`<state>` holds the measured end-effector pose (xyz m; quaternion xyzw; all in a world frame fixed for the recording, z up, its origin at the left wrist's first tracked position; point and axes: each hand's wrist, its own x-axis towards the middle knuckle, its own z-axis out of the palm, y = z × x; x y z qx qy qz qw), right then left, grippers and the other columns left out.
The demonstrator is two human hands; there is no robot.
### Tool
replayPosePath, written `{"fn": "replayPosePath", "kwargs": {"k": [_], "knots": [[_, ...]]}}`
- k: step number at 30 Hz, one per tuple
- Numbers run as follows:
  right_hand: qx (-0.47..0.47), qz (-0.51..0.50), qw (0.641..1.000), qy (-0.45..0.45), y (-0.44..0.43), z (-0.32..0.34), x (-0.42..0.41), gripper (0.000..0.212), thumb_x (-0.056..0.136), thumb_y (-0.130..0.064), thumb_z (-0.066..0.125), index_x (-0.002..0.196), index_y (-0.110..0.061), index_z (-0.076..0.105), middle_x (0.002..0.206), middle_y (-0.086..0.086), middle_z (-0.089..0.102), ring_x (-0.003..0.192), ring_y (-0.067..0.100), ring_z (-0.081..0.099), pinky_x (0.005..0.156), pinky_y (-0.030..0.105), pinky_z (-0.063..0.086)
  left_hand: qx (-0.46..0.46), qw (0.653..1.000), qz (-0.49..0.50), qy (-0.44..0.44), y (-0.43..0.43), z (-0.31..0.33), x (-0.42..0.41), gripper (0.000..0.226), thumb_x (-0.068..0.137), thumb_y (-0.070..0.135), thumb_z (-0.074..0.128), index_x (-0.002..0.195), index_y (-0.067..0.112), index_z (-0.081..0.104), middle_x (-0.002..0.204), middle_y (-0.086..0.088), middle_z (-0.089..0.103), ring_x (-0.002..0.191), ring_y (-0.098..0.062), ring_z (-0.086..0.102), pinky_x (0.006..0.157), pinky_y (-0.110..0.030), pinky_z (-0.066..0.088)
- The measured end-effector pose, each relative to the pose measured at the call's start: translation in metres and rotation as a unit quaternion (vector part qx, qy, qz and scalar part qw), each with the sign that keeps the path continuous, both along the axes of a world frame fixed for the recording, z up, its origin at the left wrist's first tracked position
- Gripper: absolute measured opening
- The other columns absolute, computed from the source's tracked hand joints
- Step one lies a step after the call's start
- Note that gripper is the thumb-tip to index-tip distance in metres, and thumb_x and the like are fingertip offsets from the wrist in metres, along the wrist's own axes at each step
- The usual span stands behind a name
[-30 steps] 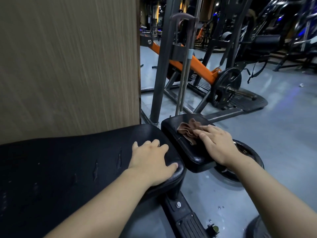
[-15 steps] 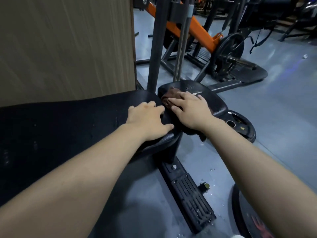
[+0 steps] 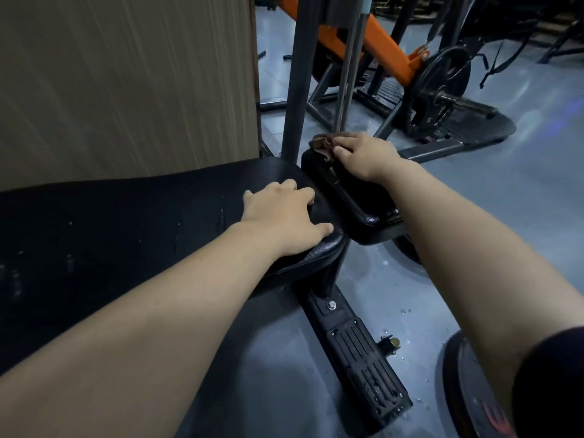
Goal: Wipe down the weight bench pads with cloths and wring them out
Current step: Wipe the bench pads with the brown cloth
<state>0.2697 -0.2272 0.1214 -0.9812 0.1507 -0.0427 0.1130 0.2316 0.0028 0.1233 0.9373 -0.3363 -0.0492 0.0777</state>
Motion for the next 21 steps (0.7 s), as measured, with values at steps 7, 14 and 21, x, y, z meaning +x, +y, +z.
{"fn": "replayPosePath", "kwargs": {"k": [7, 14, 21], "knots": [[-0.008, -0.067, 0.998, -0.012, -0.048, 0.001, -0.042, 0.044, 0.102, -0.046, 0.034, 0.141, -0.034, 0.050, 0.154, 0.002, 0.040, 0.135, 0.035, 0.043, 0.110, 0.046, 0.035, -0.007, 1.000, -0.004, 0.002, 0.002, -0.002, 0.001, 0.061, 0.082, 0.074, 0.049, 0.128, 0.035, 0.054, 0.126, 0.008, 0.050, 0.126, -0.019, 0.044, 0.104, -0.055, 0.036], [0.000, -0.079, 0.994, -0.078, -0.034, -0.010, -0.116, 0.040, 0.103, -0.037, 0.044, 0.141, -0.027, 0.053, 0.152, 0.003, 0.044, 0.138, 0.028, 0.041, 0.112, 0.041, 0.029, -0.013, 1.000, -0.005, 0.004, 0.002, -0.002, 0.001, 0.059, 0.081, 0.074, 0.051, 0.126, 0.035, 0.055, 0.125, 0.008, 0.050, 0.125, -0.019, 0.043, 0.104, -0.053, 0.037], [0.028, -0.040, 0.986, -0.161, 0.036, -0.041, -0.146, 0.041, 0.102, -0.030, 0.049, 0.139, -0.016, 0.055, 0.150, 0.008, 0.046, 0.142, 0.032, 0.035, 0.118, 0.044, 0.025, -0.017, 1.000, -0.005, 0.008, 0.002, 0.001, 0.000, 0.058, 0.081, 0.073, 0.052, 0.125, 0.035, 0.055, 0.124, 0.008, 0.050, 0.125, -0.019, 0.043, 0.103, -0.052, 0.039]]}}
